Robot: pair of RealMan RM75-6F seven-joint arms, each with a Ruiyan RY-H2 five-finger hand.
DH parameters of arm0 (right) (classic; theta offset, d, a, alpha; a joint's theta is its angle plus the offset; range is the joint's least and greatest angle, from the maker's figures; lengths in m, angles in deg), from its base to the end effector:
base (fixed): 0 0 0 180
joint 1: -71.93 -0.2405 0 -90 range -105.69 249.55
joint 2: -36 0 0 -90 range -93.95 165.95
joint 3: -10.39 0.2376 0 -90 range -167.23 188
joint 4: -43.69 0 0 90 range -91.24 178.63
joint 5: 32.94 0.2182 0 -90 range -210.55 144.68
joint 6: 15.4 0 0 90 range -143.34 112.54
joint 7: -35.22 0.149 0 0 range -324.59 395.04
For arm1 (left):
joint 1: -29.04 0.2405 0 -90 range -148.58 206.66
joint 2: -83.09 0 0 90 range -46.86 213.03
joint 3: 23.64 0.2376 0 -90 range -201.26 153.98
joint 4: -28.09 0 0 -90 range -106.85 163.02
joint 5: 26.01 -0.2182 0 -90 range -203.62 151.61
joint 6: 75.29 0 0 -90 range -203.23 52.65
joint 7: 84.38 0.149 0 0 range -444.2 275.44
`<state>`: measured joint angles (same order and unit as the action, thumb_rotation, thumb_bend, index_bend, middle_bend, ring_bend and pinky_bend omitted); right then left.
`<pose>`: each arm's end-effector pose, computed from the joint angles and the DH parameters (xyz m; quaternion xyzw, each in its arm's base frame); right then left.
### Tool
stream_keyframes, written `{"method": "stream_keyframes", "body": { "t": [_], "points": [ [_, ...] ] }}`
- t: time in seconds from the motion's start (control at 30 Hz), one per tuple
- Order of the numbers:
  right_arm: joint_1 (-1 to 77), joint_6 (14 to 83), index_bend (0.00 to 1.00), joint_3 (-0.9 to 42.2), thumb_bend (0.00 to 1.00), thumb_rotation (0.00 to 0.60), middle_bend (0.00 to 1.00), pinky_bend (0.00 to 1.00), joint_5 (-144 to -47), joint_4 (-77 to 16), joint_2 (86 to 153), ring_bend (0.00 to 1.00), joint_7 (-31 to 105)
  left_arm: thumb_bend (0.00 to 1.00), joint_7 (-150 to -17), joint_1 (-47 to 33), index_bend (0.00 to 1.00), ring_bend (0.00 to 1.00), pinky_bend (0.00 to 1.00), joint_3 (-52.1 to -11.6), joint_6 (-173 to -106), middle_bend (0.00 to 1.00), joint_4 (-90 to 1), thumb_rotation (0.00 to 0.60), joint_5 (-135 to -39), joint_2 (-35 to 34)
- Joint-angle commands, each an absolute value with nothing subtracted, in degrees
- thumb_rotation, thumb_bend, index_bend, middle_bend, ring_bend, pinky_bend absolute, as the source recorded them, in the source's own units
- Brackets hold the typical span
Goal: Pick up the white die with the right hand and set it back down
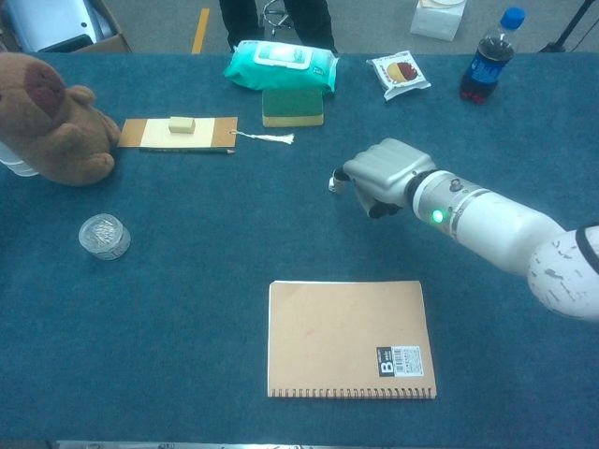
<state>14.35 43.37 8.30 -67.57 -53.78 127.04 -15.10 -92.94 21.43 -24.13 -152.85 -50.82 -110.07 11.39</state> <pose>-0.1078 -0.2839 -0.0740 0.8514 -0.3038 0.1743 0.3905 -0.3385 0.1933 0.1056 -0.6057 -0.4452 -0.3573 0.5543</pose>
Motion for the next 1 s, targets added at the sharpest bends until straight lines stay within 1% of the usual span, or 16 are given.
{"method": "stream_keyframes", "body": {
  "t": [0.03, 0.73, 1.0],
  "points": [
    [14.4, 43.2, 0.28, 8.4, 1.00, 0.600, 1.00, 1.00, -67.6, -53.4, 127.3, 0.97, -15.1, 0.16, -93.1, 21.4, 0.21, 0.17, 0.40, -24.1, -152.8, 0.24, -50.7, 0.600, -110.0, 11.3],
    [14.0, 41.3, 0.28, 10.1, 1.00, 0.600, 1.00, 1.00, -65.5, -48.9, 129.6, 0.97, -15.1, 0.16, -93.2, 21.4, 0.21, 0.17, 0.40, -24.1, -152.3, 0.24, -50.7, 0.600, -109.7, 11.3],
    [14.2, 41.2, 0.27, 10.7, 1.00, 0.600, 1.00, 1.00, -66.0, -47.5, 130.4, 0.97, -14.3, 0.16, -93.9, 21.5, 0.21, 0.17, 0.40, -23.9, -152.3, 0.24, -49.9, 0.600, -109.8, 11.0]
  ]
}}
